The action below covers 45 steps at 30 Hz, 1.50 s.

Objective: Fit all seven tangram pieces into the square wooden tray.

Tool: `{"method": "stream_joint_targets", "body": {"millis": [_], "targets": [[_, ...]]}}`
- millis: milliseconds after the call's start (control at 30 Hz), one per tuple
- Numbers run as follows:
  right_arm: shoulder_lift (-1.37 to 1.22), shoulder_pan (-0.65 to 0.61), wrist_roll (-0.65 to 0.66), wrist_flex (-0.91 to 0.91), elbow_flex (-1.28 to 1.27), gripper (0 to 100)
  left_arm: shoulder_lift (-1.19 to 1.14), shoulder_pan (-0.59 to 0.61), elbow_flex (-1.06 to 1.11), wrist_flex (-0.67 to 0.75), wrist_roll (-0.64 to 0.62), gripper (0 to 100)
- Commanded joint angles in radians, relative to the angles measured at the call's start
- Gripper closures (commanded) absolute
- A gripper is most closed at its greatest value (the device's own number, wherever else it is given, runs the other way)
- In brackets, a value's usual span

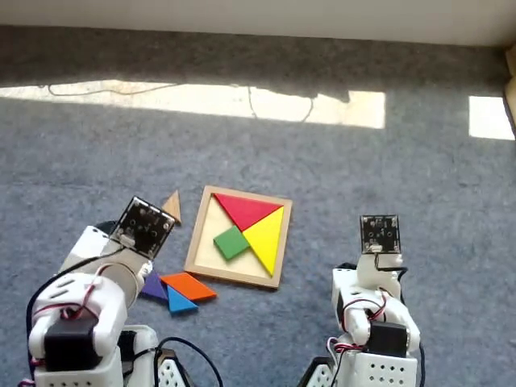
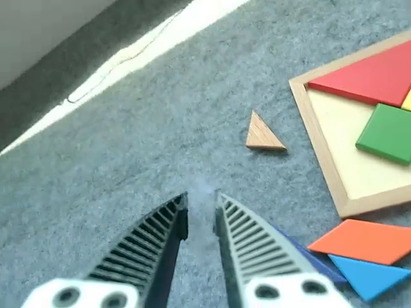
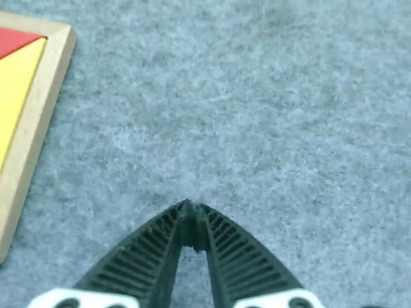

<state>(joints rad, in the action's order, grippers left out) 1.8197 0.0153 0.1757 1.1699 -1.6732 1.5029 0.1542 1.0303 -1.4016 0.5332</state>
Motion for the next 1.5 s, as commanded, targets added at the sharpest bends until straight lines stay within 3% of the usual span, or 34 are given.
{"method": "stream_joint_targets", "body": {"millis": [0, 133, 567, 1000, 1467], "targets": [[0.012, 0.010, 0.008, -0.019, -0.096, 98.9, -0.226, 0.015, -0.116, -0.006, 0.011, 84], [0.012, 0.010, 0.008, -0.018, -0.096, 98.9, -0.404, 0.015, -0.151, 0.009, 0.005, 78], [0.010, 0.010, 0.008, -0.018, -0.096, 98.9, -0.921, 0.008, -0.186, 0.430, -0.272, 76], [0.010, 0.010, 0.008, -0.018, -0.096, 98.9, -1.353, -0.062, -0.444, 0.454, -0.434, 76], [0.010, 0.012, 0.008, -0.018, -0.096, 98.9, -1.724, -0.062, -0.677, 0.446, -0.446, 76]]}}
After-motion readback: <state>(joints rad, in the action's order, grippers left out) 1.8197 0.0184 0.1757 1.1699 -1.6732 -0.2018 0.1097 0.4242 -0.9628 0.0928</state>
